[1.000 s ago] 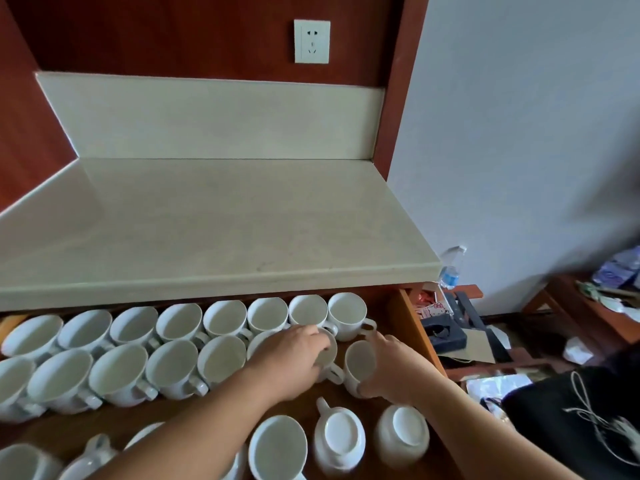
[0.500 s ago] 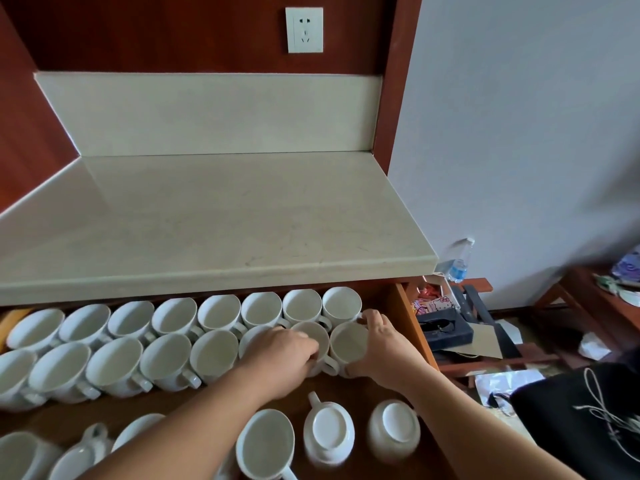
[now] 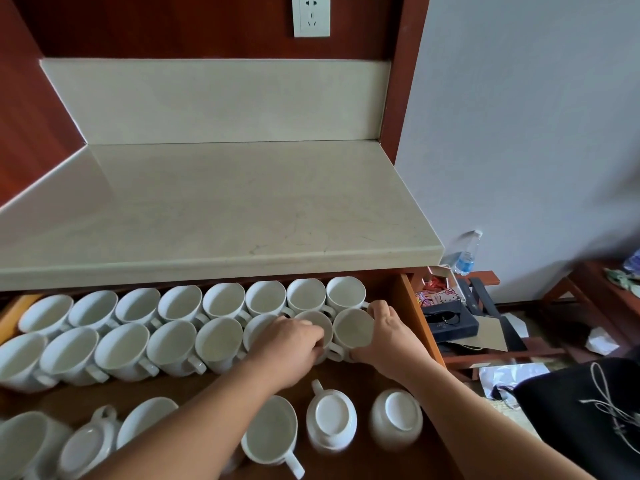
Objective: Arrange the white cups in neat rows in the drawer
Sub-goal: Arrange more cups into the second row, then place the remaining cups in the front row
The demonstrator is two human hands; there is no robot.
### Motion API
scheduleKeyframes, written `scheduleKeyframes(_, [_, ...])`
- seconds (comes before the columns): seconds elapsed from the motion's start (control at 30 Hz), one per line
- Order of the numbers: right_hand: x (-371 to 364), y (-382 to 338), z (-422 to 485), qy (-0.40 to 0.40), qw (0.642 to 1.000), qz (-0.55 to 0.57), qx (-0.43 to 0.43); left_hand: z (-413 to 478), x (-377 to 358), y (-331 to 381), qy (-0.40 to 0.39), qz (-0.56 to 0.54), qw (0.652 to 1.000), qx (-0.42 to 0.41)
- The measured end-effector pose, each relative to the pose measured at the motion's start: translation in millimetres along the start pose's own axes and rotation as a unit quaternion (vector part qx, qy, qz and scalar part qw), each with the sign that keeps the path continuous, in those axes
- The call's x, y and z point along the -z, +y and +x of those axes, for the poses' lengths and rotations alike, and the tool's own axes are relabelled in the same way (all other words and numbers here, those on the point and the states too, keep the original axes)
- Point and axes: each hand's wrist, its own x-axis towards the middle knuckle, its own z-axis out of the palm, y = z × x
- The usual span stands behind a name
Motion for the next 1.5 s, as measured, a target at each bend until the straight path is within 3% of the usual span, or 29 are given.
scheduleKeyframes(0.53, [5.0, -9.4, -6.3, -0.024, 1.000, -0.002, -0.015, -4.0, 4.3, -3.1, 0.005, -0.026, 0.999, -0.030])
scheduleKeyframes(0.63, [17.5, -29.2, -10.3, 0.027, 0.998, -0.056, -0.007, -7.0, 16.3, -10.1, 0.007, -0.080, 0.997, -0.011])
scheduleKeyframes(0.73, [29.9, -70.5, -9.6, 0.064, 0.997, -0.037, 0.022, -15.3, 42.1, -26.1, -0.005, -0.129, 0.991, 0.035])
scheduleKeyframes(0.9, [15.6, -166.6, -10.2, -0.018, 0.995, -0.038, 0.094, -62.8, 97.1, -86.7, -0.053, -0.154, 0.982, 0.090])
scheduleKeyframes(1.17, [-88.1, -284.0, -19.1, -0.149, 0.972, -0.061, 0.172, -210.6, 127.6, -204.4, -0.086, -0.120, 0.966, 0.211])
scheduleKeyframes(1.5, [-159.1, -329.9, -58.0, -0.208, 0.949, -0.035, 0.235, -304.7, 115.8, -250.4, -0.088, -0.087, 0.941, 0.317])
